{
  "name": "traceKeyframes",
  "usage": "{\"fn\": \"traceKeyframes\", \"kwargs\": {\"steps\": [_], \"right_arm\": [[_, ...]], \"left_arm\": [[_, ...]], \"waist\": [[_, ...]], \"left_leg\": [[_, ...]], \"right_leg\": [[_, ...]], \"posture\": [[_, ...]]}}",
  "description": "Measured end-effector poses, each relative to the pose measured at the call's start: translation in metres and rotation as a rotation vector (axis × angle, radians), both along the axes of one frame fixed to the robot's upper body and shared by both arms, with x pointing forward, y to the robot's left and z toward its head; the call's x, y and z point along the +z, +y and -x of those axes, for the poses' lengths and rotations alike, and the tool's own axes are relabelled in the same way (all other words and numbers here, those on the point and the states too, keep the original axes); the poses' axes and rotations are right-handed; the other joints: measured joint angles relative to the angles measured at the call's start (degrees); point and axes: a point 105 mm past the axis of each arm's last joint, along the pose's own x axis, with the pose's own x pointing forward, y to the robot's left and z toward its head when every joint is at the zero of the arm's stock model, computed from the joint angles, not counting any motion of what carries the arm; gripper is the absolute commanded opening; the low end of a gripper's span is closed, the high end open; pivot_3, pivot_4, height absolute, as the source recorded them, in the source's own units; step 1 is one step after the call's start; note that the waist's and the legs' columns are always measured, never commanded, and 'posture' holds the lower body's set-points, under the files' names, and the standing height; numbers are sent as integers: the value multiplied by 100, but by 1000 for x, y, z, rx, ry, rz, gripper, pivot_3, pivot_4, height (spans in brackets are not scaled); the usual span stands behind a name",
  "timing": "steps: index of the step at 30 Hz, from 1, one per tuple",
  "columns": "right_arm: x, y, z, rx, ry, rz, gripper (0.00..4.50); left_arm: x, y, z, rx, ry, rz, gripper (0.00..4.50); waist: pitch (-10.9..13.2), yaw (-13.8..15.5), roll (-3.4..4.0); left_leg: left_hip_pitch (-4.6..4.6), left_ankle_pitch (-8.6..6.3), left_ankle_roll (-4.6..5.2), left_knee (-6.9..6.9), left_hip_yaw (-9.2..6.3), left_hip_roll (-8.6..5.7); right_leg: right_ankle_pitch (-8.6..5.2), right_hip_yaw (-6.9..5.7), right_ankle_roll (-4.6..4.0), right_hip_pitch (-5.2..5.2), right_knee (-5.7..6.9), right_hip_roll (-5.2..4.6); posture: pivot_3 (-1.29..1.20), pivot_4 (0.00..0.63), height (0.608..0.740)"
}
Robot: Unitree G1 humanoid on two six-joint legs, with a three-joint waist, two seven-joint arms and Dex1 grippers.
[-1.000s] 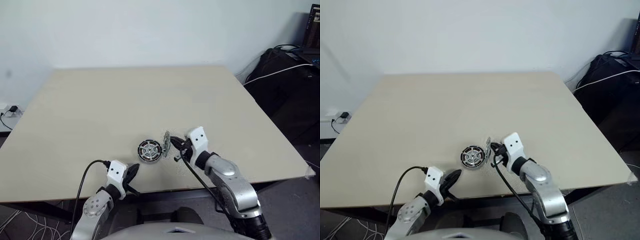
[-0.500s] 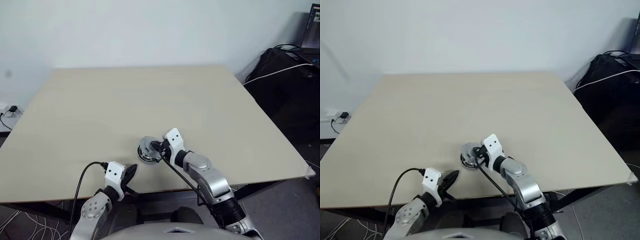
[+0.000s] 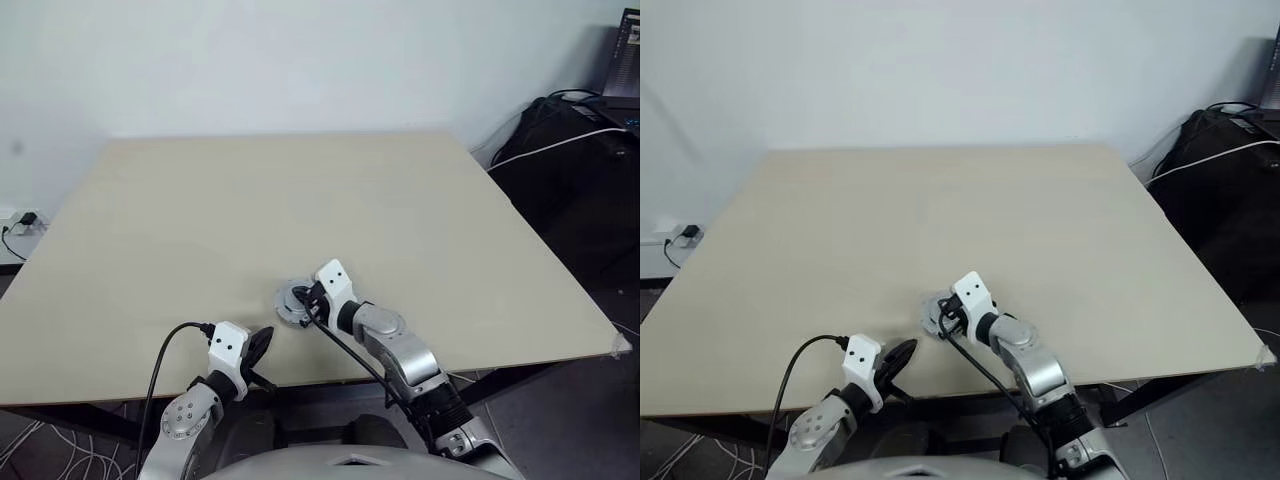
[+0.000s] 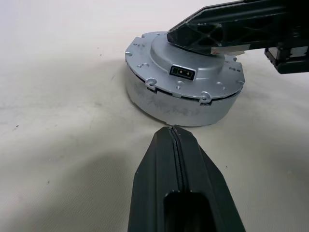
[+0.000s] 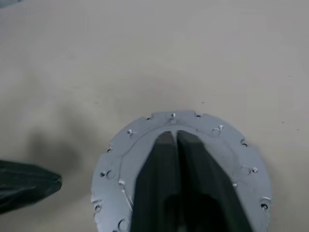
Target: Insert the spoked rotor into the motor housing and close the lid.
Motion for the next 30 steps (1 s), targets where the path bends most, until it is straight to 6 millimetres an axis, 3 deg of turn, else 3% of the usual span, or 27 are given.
{"fn": "traceKeyframes", "kwargs": {"steps": [7,11,22,30], "right_arm": [[31,-2,5,39,-97,-40,3212],[35,-1,6,45,-108,-42,4475],[4,0,7,36,-30,37,4475],[-4,0,-4,16,-39,71,4475]], "left_arm": [[3,-1,0,5,-2,1,0],[3,-3,-1,-3,-2,2,0],[9,-7,-8,-31,-30,0,0],[7,-7,-7,-35,-29,-1,0]], "waist": [[3,-5,4],[3,3,4],[3,-4,3],[3,-3,3]], "left_leg": [[0,0,0,-6,1,3],[0,0,0,-6,2,1],[1,1,-1,-5,9,2],[1,1,-1,-6,10,2]], "right_leg": [[0,2,0,-4,-1,2],[0,0,0,-4,-1,1],[0,0,0,-5,-1,3],[0,0,0,-5,-1,4]], "posture": [[0,0,740],[0,0,740],[0,0,740],[0,0,740]]}}
